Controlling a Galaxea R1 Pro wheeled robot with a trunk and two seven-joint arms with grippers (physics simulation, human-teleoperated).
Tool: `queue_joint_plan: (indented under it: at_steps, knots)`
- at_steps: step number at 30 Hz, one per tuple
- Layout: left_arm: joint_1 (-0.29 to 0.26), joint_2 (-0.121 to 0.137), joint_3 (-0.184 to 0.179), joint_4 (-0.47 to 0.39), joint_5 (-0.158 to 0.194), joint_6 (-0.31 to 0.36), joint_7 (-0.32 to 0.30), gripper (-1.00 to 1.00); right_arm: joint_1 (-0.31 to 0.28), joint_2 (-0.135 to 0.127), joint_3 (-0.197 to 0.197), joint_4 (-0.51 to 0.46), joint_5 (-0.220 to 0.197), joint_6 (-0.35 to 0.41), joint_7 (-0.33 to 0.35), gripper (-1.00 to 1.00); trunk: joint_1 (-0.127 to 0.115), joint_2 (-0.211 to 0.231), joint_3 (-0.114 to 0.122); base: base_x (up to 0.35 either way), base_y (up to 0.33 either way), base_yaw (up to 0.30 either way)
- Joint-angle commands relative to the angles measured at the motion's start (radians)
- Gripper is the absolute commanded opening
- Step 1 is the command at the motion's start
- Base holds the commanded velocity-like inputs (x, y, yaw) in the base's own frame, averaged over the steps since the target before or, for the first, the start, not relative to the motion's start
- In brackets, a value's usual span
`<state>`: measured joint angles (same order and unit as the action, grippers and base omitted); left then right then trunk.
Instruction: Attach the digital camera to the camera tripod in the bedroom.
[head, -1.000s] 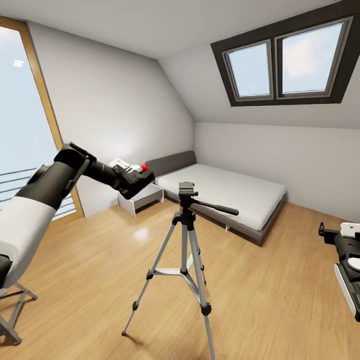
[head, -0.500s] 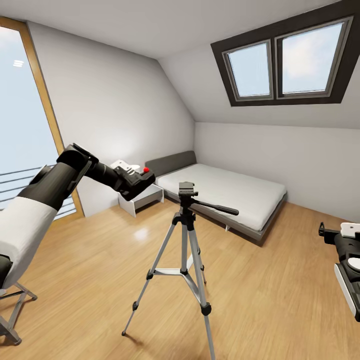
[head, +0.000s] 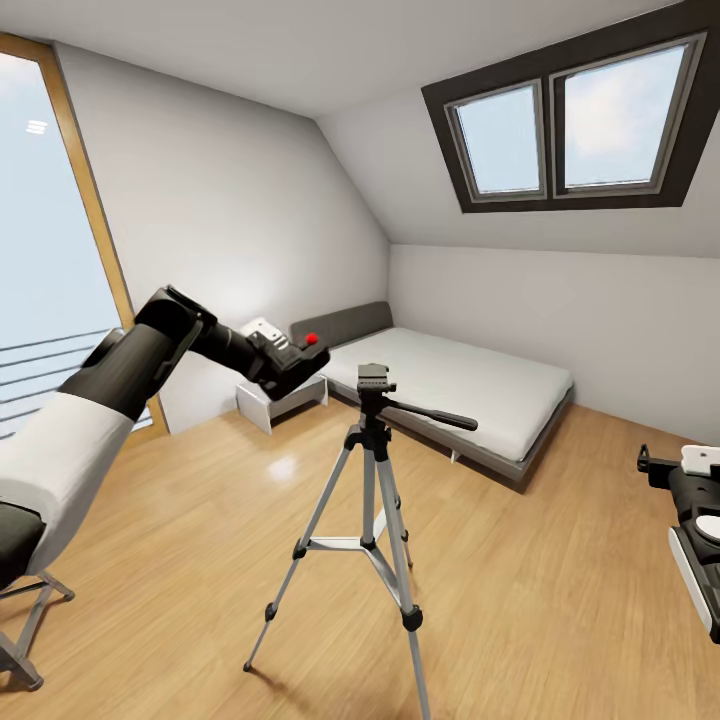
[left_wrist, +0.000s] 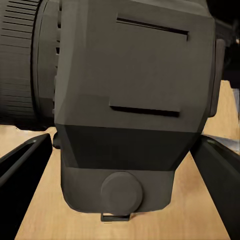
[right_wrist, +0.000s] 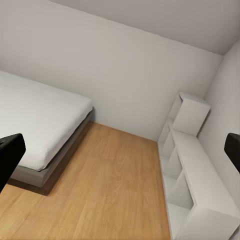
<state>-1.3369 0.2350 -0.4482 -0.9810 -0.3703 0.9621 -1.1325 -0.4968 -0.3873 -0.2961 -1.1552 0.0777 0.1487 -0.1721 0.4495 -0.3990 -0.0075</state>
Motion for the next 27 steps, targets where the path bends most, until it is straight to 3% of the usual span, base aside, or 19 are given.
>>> queue_joint_plan:
  at_steps: [1, 9, 13, 23, 27]
  knots:
    - [-0.001, -0.001, -0.002, -0.012, -0.013, 0.004, -0.010, -1.00, 0.000, 0.000, 0.001, -0.001, 0.008, 0.008, -0.003, 1.00, 0.000, -0.001, -0.001, 0.000, 0.000, 0.000]
    - [-0.001, 0.006, -0.005, -0.183, -0.013, 0.023, -0.010, -1.00, 0.000, 0.000, 0.001, -0.001, 0.008, 0.008, -0.003, 1.00, 0.000, -0.001, -0.001, 0.000, 0.000, 0.000]
    - [-0.001, 0.022, -0.005, -0.271, -0.012, 0.046, -0.010, -1.00, 0.000, -0.001, 0.000, -0.001, 0.008, 0.008, -0.003, 1.00, 0.000, -0.001, -0.001, 0.000, 0.000, 0.000]
    - [-0.001, 0.051, -0.002, -0.282, -0.012, 0.056, -0.010, -1.00, 0.000, 0.000, 0.000, -0.001, 0.008, 0.008, -0.002, 1.00, 0.000, -0.001, -0.001, 0.000, 0.000, 0.000]
    - [-0.001, 0.052, -0.005, -0.277, -0.012, 0.056, -0.010, -1.00, 0.000, 0.000, 0.000, -0.001, 0.008, 0.008, -0.001, 1.00, 0.000, -0.001, -0.001, 0.000, 0.000, 0.000]
